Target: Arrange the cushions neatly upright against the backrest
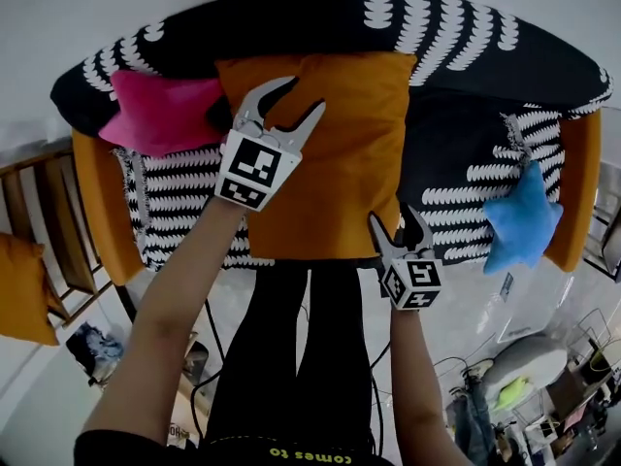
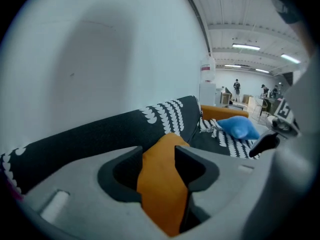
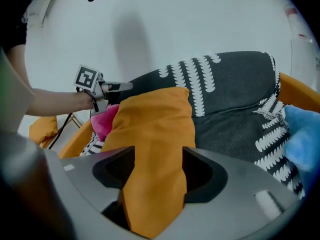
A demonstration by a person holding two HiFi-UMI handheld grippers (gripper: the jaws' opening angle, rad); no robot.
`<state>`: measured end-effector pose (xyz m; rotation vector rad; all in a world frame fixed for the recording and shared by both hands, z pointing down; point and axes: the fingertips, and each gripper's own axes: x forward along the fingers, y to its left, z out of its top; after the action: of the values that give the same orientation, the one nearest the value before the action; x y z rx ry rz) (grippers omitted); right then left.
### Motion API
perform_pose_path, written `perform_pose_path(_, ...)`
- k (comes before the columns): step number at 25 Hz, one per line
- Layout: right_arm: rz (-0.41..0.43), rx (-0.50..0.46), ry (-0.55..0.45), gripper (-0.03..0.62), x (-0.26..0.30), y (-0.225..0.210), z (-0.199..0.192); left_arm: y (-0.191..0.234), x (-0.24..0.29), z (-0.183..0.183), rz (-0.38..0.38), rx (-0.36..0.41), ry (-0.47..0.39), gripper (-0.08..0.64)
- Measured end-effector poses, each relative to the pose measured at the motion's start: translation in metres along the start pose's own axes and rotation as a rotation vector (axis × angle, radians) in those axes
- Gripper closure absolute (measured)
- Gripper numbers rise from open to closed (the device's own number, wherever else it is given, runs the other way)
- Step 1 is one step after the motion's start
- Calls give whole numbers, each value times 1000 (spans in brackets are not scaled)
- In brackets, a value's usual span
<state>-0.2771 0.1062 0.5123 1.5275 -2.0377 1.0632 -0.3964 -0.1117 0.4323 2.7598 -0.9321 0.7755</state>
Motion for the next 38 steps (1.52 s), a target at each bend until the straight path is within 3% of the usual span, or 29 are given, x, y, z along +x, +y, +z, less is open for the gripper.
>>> perform_pose_path(7, 20, 40, 57, 214, 11, -12, -22, 4, 31, 12, -49, 156, 57, 278)
perform_pose_path(11, 85, 83, 162, 147, 26, -14, -60, 3, 58, -13, -97, 222, 226, 173)
perform_pose_path(14, 110, 123, 227, 129, 41, -12, -81, 2, 72, -40, -148, 225, 346, 174)
perform_pose_path(17, 103, 123, 264, 139, 51, -14, -83, 1, 80, -47, -137, 244, 378, 205)
perform_pose_path(20, 114, 133, 291, 177, 53, -14, -88, -2, 80, -50, -119, 244, 403, 282)
perform_pose_path(26, 109, 154, 309, 320, 46, -11, -86, -4, 68, -45, -102, 266, 396, 464)
perform_pose_path(34, 120, 239, 235, 525, 16, -12, -67, -2, 40, -17, -84, 162, 322, 542)
perform_pose_path(38, 127, 227, 202, 566, -13, -21, -50, -13, 4, 14, -83, 75, 229, 550)
